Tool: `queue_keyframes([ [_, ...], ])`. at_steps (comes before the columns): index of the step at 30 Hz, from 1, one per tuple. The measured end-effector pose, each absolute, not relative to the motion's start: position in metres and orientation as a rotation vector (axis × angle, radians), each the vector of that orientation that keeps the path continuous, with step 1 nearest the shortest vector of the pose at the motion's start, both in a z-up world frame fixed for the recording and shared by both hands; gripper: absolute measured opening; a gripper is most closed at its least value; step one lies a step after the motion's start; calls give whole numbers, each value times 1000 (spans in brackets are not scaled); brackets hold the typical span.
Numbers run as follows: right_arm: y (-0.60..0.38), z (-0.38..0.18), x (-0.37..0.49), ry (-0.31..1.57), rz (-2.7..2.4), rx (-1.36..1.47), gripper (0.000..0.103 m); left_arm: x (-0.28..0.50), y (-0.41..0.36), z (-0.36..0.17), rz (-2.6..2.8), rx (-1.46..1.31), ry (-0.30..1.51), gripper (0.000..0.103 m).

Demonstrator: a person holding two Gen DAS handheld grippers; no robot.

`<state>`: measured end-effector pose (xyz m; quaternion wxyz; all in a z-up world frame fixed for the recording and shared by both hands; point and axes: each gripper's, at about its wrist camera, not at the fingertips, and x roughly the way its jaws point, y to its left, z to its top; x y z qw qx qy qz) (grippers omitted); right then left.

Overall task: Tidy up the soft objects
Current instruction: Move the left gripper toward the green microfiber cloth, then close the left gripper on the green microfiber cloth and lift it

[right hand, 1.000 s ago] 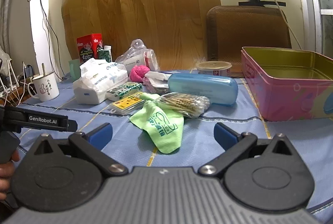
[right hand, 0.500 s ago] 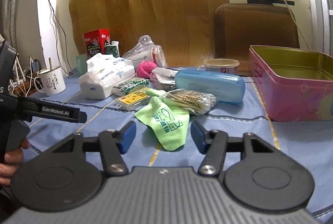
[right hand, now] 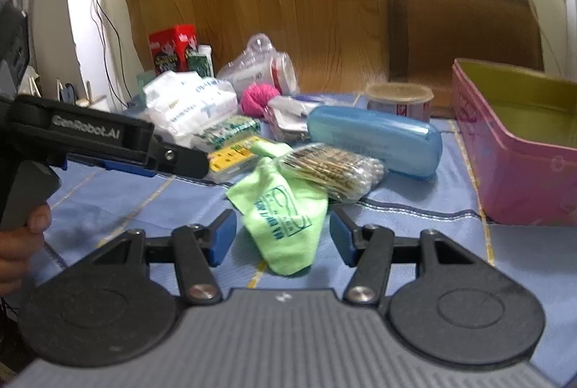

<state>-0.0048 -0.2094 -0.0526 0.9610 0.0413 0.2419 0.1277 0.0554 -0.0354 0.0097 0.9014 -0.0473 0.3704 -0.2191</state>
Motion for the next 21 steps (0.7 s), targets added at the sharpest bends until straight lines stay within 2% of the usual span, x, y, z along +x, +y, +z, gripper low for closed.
queue_keyframes([
  [2, -209, -56, 8, 524, 267, 87, 60, 64, -47, 5, -481, -105, 799, 84],
  [3, -209, -59, 14, 544, 276, 93, 56, 68, -52, 1, -488, -110, 817, 84],
  [4, -208, -62, 20, 571, 286, 107, 39, 73, -57, -4, -487, -117, 840, 84],
  [5, -208, -63, 20, 567, 295, 117, 30, 76, -59, -9, -492, -132, 863, 84],
  [6, -206, -63, 19, 572, 314, 122, 17, 76, -59, -12, -499, -148, 879, 84],
  [7, -205, -63, 17, 577, 347, 136, 10, 75, -58, -14, -506, -158, 883, 84],
  [8, -203, -62, 13, 579, 387, 156, 10, 72, -56, -14, -510, -159, 883, 79],
  [9, -200, -62, 7, 580, 437, 168, 10, 67, -52, -14, -512, -160, 885, 65],
  [10, -195, -62, 1, 579, 484, 168, 10, 62, -47, -14, -519, -164, 890, 57],
  [12, -184, -59, -15, 551, 570, 135, 10, 53, -39, -15, -537, -185, 909, 34],
  [14, -176, -56, -29, 518, 628, 93, 10, 45, -32, -18, -542, -195, 928, 22],
  [17, -175, -55, -33, 530, 625, 49, 14, 40, -26, -16, -521, -191, 921, 20],
  [19, -181, -55, -32, 534, 568, 39, 33, 38, -22, -9, -517, -193, 891, 20],
  [21, -193, -52, -29, 517, 493, 57, 47, 38, -19, 0, -509, -187, 855, 25],
])
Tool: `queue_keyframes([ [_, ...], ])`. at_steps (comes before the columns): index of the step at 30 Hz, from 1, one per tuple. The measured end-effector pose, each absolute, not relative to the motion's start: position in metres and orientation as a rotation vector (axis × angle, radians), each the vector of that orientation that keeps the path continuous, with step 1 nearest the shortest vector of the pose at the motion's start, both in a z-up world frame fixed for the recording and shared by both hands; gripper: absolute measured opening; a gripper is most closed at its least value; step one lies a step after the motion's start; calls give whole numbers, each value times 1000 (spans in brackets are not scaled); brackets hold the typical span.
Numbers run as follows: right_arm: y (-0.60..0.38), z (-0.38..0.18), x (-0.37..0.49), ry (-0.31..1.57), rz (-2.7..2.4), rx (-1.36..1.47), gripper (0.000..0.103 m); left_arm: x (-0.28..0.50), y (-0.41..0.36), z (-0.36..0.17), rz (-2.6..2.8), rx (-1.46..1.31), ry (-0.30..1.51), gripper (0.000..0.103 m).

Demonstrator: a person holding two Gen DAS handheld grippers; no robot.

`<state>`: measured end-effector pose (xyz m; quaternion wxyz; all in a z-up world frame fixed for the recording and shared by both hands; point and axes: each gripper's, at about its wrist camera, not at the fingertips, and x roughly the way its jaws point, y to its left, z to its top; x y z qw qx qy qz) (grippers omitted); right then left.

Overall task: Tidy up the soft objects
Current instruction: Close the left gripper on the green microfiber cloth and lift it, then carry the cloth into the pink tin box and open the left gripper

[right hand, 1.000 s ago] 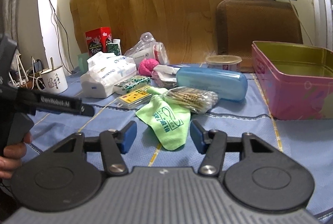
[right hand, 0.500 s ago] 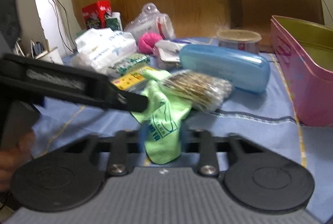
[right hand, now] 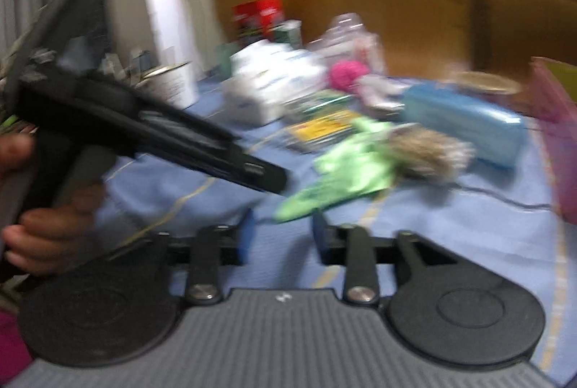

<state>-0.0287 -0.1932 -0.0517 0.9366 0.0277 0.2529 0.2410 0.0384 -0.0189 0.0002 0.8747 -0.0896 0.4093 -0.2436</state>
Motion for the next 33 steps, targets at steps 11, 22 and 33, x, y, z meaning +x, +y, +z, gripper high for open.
queue_keyframes([
  [11, -189, -59, 37, 609, 405, 128, 46, 41, -2, 9, -489, -239, 825, 39],
  [22, -155, -58, -19, 572, 593, -1, 9, 39, 4, 2, -549, -269, 875, 45],
  [33, -188, -34, -37, 372, 506, 13, 9, 42, -61, 32, -634, -161, 861, 14],
])
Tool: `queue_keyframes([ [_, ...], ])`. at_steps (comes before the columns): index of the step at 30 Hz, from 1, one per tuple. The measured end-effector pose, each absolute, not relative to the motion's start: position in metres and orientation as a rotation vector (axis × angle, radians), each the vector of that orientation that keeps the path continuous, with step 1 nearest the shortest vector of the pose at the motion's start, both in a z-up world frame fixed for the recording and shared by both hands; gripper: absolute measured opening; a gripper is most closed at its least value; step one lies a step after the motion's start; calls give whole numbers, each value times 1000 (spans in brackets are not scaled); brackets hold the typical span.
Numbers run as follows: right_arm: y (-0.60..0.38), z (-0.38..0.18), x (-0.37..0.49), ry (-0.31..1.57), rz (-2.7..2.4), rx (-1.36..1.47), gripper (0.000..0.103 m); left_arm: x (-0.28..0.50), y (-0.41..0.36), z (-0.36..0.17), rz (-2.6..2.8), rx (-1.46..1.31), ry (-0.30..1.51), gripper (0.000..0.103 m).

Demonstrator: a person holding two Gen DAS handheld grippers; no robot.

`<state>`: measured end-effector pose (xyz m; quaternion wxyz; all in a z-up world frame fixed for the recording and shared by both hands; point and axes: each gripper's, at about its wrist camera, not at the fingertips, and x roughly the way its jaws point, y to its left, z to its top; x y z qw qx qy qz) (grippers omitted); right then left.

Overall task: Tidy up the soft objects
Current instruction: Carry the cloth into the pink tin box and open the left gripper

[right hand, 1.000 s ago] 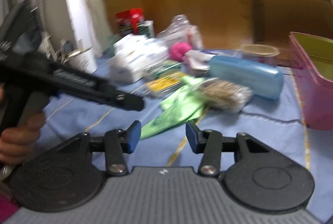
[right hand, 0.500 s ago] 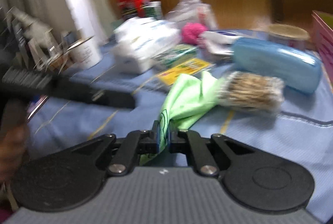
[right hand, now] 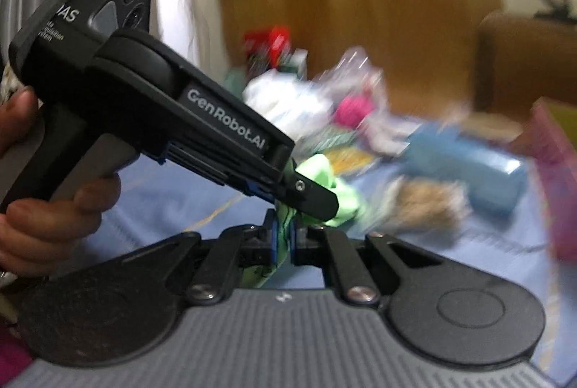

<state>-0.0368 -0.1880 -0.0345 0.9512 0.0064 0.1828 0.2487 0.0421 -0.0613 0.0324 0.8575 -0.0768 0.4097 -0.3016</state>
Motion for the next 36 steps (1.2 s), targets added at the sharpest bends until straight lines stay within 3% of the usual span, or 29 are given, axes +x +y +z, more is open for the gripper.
queue_keyframes([
  [7, -264, 9, -42, 98, 213, -53, 9, 61, -173, 101, -828, -45, 665, 14],
  [13, -332, 6, -15, 136, 17, -23, 9, 95, -272, 87, -917, -7, 684, 17],
  [14, -340, 2, -8, 163, -15, -19, 10, 99, -281, 82, -909, -1, 692, 23],
  [15, -348, -1, 1, 192, -42, -11, 14, 104, -292, 74, -885, 18, 703, 37],
  [17, -364, -6, 15, 289, -84, 30, 24, 108, -303, 60, -810, 68, 713, 42],
  [19, -378, -8, 9, 287, -122, 112, 52, 103, -291, 56, -782, 80, 713, 44],
  [20, -380, -8, 2, 273, -107, 148, 56, 99, -277, 58, -795, 59, 691, 45],
  [26, -344, -3, -34, 130, 16, 146, 56, 75, -148, 71, -689, -39, 566, 52],
  [32, -286, -29, 17, 382, 311, 153, 59, 91, -60, 27, -483, -187, 766, 51],
  [36, -272, -46, 49, 501, 321, 168, 70, 97, -53, 0, -511, -260, 861, 51],
])
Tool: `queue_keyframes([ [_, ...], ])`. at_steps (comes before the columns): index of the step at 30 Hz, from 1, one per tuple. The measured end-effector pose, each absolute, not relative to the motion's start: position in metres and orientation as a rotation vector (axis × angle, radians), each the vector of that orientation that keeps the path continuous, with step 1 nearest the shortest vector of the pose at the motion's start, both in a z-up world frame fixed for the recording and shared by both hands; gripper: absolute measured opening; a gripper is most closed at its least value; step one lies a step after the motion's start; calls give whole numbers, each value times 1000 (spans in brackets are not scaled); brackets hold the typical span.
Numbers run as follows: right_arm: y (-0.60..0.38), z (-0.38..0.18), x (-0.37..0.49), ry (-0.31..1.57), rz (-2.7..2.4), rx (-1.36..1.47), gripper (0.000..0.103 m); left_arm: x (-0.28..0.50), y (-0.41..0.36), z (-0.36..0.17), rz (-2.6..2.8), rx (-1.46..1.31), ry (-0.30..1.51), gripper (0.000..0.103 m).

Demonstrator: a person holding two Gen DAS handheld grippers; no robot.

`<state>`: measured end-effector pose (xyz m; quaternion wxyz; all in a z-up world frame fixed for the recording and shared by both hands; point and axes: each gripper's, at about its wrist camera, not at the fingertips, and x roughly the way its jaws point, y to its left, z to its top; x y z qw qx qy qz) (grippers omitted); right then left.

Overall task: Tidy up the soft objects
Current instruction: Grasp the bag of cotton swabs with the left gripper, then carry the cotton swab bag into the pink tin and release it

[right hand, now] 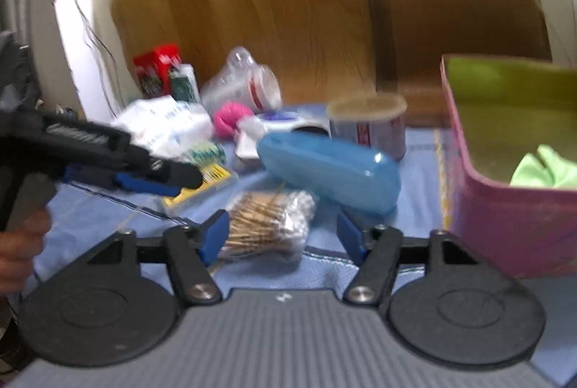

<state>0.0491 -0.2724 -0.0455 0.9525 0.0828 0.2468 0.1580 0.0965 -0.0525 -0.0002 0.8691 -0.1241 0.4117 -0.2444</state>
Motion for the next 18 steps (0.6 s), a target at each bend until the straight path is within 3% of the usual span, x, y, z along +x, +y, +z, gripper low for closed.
queue_keyframes([
  [5, -265, -58, 65, 576, 351, 209, 68, 103, -69, -17, -556, -244, 890, 53],
  [7, -258, -62, 56, 567, 380, 183, 47, 107, -68, -25, -565, -290, 898, 50],
  [8, -257, -61, 52, 563, 401, 209, 44, 105, -69, -24, -578, -292, 909, 49],
  [18, -291, -24, 10, 328, 209, 141, 43, 101, -142, 37, -731, -215, 789, 47],
])
